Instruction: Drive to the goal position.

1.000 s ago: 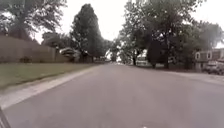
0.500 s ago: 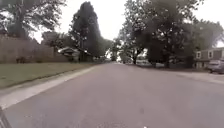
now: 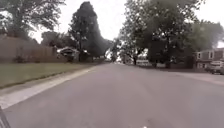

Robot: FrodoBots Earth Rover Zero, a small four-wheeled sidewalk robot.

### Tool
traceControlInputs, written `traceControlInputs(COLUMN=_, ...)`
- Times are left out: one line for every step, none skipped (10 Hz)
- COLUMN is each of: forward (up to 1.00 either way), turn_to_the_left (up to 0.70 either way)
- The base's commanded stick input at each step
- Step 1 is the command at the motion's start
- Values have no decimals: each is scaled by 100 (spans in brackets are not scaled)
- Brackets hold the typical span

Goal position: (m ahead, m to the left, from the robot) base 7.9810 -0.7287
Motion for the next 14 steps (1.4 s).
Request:
traceControlInputs(forward=70, turn_to_the_left=4)
traceControlInputs(forward=70, turn_to_the_left=4)
traceControlInputs(forward=70, turn_to_the_left=4)
traceControlInputs(forward=70, turn_to_the_left=5)
traceControlInputs(forward=70, turn_to_the_left=5)
traceControlInputs(forward=70, turn_to_the_left=5)
traceControlInputs(forward=70, turn_to_the_left=5)
traceControlInputs(forward=70, turn_to_the_left=5)
traceControlInputs(forward=70, turn_to_the_left=5)
traceControlInputs(forward=70, turn_to_the_left=5)
traceControlInputs(forward=70, turn_to_the_left=5)
traceControlInputs(forward=70, turn_to_the_left=5)
traceControlInputs(forward=70, turn_to_the_left=5)
traceControlInputs(forward=70, turn_to_the_left=5)
